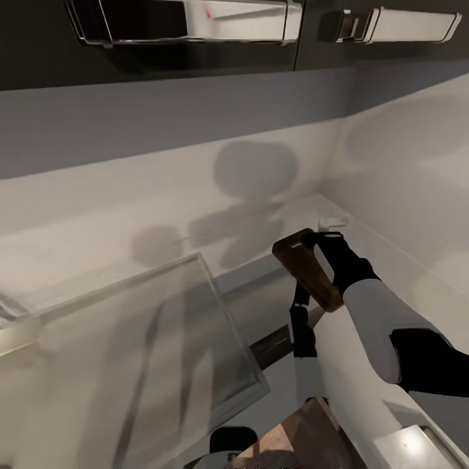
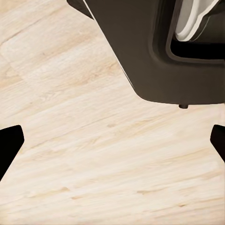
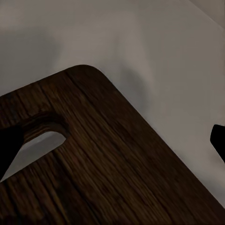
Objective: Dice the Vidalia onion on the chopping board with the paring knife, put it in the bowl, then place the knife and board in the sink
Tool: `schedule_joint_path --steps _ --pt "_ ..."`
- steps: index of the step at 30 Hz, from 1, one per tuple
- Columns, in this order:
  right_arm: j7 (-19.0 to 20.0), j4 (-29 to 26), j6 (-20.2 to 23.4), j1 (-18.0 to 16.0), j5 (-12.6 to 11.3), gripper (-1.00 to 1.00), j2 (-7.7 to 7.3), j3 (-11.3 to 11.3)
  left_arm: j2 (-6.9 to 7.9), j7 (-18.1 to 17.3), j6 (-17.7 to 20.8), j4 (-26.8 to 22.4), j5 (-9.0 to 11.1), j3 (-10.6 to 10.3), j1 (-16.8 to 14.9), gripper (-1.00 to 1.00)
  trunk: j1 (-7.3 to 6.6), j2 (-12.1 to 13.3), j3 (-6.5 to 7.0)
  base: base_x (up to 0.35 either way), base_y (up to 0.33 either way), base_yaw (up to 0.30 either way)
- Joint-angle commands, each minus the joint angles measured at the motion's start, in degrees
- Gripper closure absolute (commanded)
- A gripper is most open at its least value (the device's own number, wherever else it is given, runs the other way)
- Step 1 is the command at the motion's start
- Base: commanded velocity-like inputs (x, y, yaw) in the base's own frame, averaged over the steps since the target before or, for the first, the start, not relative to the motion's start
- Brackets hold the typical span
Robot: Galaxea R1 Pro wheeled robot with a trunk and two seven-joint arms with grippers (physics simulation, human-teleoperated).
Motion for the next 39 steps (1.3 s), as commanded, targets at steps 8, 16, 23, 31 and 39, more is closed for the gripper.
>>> schedule_joint_path --steps 8,16,23,31,39 --pt "-0.2 -0.1 0.5 0.0 0.2 -1.00 -0.04 0.3 -0.01 0.0 -0.1 0.6 0.0 0.1 0.0 -1.00 0.02 -0.1 -0.80 0.000 0.000 0.000" --pt "-0.2 -0.1 0.5 0.0 0.3 -1.00 -0.04 0.3 -0.03 0.0 -0.1 0.7 0.0 0.1 0.0 -1.00 0.02 -0.1 -1.12 0.000 0.000 0.000" --pt "-0.2 -0.1 0.5 0.0 0.3 -1.00 -0.04 0.3 -0.05 0.0 -0.1 0.7 0.0 0.1 0.0 -1.00 0.02 -0.1 -1.14 0.000 0.000 0.000" --pt "-0.3 -0.1 0.5 0.0 0.3 -1.00 -0.04 0.3 -0.09 0.0 -0.1 0.7 0.0 0.0 0.0 -1.00 0.02 -0.1 -1.14 0.004 0.000 0.000" --pt "-0.3 -0.1 0.5 0.0 0.3 -1.00 -0.04 0.3 -0.10 0.0 -0.1 0.7 0.0 0.0 0.0 -1.00 0.02 -0.1 -1.14 0.056 0.000 0.000"
